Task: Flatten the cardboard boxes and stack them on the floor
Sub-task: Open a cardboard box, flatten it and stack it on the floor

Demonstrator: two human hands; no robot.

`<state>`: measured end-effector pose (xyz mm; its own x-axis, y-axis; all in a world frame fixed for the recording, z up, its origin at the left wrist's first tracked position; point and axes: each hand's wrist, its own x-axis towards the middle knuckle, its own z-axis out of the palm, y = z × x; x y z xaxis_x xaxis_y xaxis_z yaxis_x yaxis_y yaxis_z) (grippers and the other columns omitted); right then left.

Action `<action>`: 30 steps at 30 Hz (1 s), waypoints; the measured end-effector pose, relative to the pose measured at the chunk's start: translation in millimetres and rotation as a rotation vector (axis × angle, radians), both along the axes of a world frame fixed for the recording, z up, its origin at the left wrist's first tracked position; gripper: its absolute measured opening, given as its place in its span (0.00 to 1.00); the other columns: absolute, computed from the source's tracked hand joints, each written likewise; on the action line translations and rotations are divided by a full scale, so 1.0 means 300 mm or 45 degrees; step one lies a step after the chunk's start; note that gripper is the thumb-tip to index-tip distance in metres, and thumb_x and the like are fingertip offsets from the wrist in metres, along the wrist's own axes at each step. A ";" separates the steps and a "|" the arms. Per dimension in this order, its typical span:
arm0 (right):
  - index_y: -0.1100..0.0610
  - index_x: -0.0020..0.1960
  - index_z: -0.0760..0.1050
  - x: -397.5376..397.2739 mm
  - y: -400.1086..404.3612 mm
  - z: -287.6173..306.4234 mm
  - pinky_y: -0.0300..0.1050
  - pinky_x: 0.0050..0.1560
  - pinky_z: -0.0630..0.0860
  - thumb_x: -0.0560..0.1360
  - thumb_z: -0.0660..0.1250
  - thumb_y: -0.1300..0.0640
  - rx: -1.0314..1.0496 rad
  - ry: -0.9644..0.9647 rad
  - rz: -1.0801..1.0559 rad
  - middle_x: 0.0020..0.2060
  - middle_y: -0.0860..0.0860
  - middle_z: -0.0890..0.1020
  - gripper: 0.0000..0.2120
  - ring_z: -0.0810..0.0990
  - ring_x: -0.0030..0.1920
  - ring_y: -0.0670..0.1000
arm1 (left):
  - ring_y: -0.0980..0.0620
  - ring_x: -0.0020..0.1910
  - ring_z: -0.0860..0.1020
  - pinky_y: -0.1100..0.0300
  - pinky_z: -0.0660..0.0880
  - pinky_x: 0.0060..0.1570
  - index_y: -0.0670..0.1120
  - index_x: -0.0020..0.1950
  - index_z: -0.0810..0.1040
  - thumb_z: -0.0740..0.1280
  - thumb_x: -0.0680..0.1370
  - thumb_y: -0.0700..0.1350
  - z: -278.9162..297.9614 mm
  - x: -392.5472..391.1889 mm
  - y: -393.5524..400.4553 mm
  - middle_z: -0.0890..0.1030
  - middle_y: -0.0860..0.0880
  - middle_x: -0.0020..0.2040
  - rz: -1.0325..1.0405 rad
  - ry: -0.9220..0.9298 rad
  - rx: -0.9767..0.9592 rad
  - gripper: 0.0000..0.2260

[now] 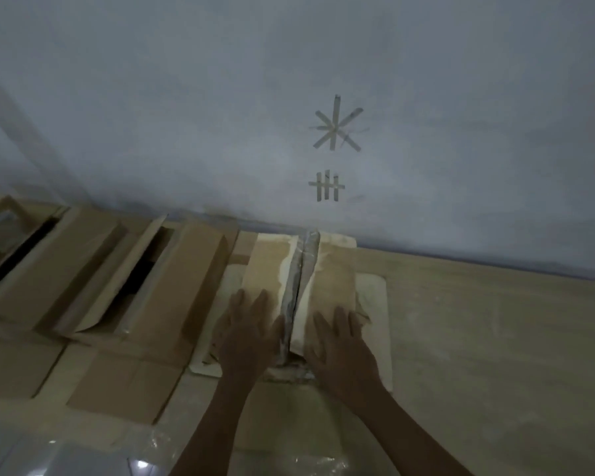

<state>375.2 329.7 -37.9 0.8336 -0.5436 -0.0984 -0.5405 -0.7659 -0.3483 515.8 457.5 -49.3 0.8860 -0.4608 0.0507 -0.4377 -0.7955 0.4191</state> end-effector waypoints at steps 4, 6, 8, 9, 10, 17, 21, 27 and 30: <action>0.51 0.78 0.61 -0.036 0.018 -0.008 0.59 0.73 0.65 0.71 0.58 0.30 0.015 -0.102 -0.051 0.78 0.60 0.58 0.42 0.51 0.79 0.63 | 0.39 0.71 0.72 0.44 0.76 0.58 0.60 0.70 0.75 0.71 0.71 0.68 0.011 -0.055 -0.039 0.67 0.46 0.78 0.013 -0.102 -0.102 0.29; 0.55 0.77 0.63 -0.070 -0.003 -0.021 0.58 0.73 0.65 0.70 0.59 0.28 -0.035 -0.106 -0.073 0.77 0.60 0.61 0.44 0.54 0.78 0.62 | 0.39 0.72 0.71 0.41 0.74 0.61 0.62 0.70 0.74 0.68 0.70 0.71 0.006 -0.062 -0.065 0.66 0.49 0.78 -0.054 -0.024 -0.090 0.30; 0.58 0.77 0.62 -0.101 -0.040 -0.019 0.58 0.74 0.63 0.71 0.57 0.27 -0.076 -0.081 -0.078 0.77 0.60 0.60 0.46 0.55 0.79 0.60 | 0.39 0.73 0.69 0.38 0.71 0.66 0.64 0.71 0.70 0.62 0.70 0.75 -0.014 -0.056 -0.092 0.62 0.51 0.79 -0.153 0.034 -0.076 0.32; 0.59 0.76 0.63 -0.118 -0.059 -0.021 0.59 0.74 0.63 0.71 0.56 0.26 -0.090 -0.066 -0.077 0.77 0.61 0.61 0.46 0.56 0.78 0.61 | 0.39 0.74 0.68 0.38 0.69 0.68 0.64 0.71 0.70 0.60 0.69 0.75 -0.024 -0.052 -0.105 0.62 0.50 0.80 -0.224 0.039 -0.075 0.33; 0.60 0.76 0.63 -0.134 -0.076 -0.018 0.60 0.73 0.63 0.71 0.56 0.26 -0.106 -0.044 -0.074 0.76 0.61 0.62 0.47 0.57 0.78 0.61 | 0.39 0.75 0.67 0.38 0.67 0.69 0.63 0.72 0.70 0.60 0.69 0.75 -0.031 -0.050 -0.116 0.61 0.49 0.80 -0.305 0.041 -0.068 0.34; 0.58 0.80 0.49 -0.213 -0.149 -0.008 0.57 0.78 0.55 0.74 0.45 0.29 -0.052 0.026 0.001 0.80 0.58 0.50 0.45 0.47 0.80 0.58 | 0.43 0.80 0.59 0.38 0.59 0.75 0.50 0.72 0.76 0.60 0.72 0.77 0.001 -0.029 -0.075 0.65 0.39 0.78 -0.721 -0.157 -0.160 0.39; 0.58 0.80 0.41 -0.213 -0.113 0.006 0.42 0.76 0.42 0.81 0.52 0.41 0.114 -0.104 -0.021 0.79 0.53 0.42 0.37 0.39 0.79 0.53 | 0.42 0.80 0.59 0.41 0.67 0.73 0.50 0.78 0.68 0.60 0.73 0.74 0.000 -0.063 -0.020 0.64 0.45 0.80 -0.847 -0.152 0.060 0.40; 0.66 0.55 0.77 -0.196 -0.016 0.056 0.34 0.34 0.72 0.83 0.57 0.55 0.472 -0.842 -0.945 0.37 0.50 0.80 0.15 0.78 0.34 0.43 | 0.49 0.72 0.73 0.48 0.78 0.63 0.49 0.72 0.77 0.61 0.82 0.53 0.052 -0.079 0.006 0.76 0.49 0.71 -0.772 -0.180 -0.319 0.19; 0.62 0.38 0.73 -0.205 -0.050 0.021 0.38 0.30 0.72 0.81 0.63 0.52 0.733 -1.030 -1.420 0.30 0.52 0.75 0.17 0.76 0.33 0.54 | 0.62 0.57 0.80 0.64 0.79 0.54 0.45 0.67 0.79 0.65 0.83 0.44 0.152 -0.071 0.046 0.83 0.49 0.60 -0.408 0.012 -0.716 0.13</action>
